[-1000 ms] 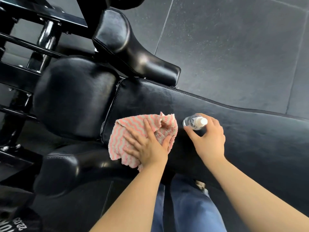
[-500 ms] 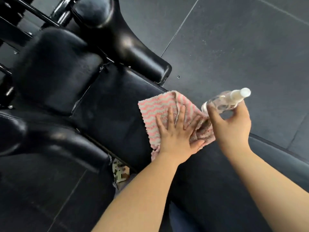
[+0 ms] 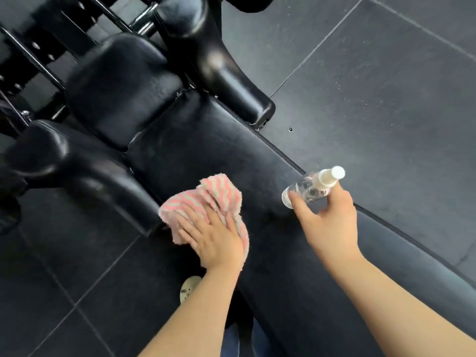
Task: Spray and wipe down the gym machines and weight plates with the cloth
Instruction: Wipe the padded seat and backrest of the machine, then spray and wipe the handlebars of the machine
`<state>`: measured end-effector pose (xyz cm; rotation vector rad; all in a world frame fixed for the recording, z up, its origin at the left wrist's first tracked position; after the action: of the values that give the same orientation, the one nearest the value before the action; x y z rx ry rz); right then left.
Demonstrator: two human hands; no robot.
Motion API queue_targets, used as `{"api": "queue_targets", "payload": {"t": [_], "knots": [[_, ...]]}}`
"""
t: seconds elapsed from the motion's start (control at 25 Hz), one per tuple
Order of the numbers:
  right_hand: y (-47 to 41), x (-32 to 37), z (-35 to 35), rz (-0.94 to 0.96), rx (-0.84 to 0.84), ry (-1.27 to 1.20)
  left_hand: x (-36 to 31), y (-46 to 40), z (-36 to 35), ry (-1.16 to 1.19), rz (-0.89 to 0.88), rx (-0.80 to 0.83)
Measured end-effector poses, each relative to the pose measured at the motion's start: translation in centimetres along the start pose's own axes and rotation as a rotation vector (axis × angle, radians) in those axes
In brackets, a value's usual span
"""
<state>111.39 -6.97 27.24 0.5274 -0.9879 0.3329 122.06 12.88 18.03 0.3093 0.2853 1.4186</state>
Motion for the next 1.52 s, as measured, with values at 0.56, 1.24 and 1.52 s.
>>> {"api": "queue_targets", "payload": {"t": [0.56,1.24,1.52], "knots": [[2.2,5.3,1.2,-0.098,0.092,-0.221,-1.9,3.4,8.9,0.772,-0.127,0.412],[9.3,23.2,8.0,0.247,0.276,-0.167,-5.5,14.4,29.9,1.417,-0.314,0.222],[18.7,25.6,11.3,0.348,0.412,-0.07,-2.0,22.8,33.5,1.423,-0.452,0.149]]}}
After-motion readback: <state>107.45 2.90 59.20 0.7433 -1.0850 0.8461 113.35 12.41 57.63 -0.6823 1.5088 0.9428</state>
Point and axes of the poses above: each hand's wrist, its own y-axis away from the middle knuckle, its own z-axis out of the back of the hand, x = y × z, the point moved 8 cm from there along -y, towards the middle knuckle, and after that the axes turned 10 degrees about -y, right-handed, at the moved point
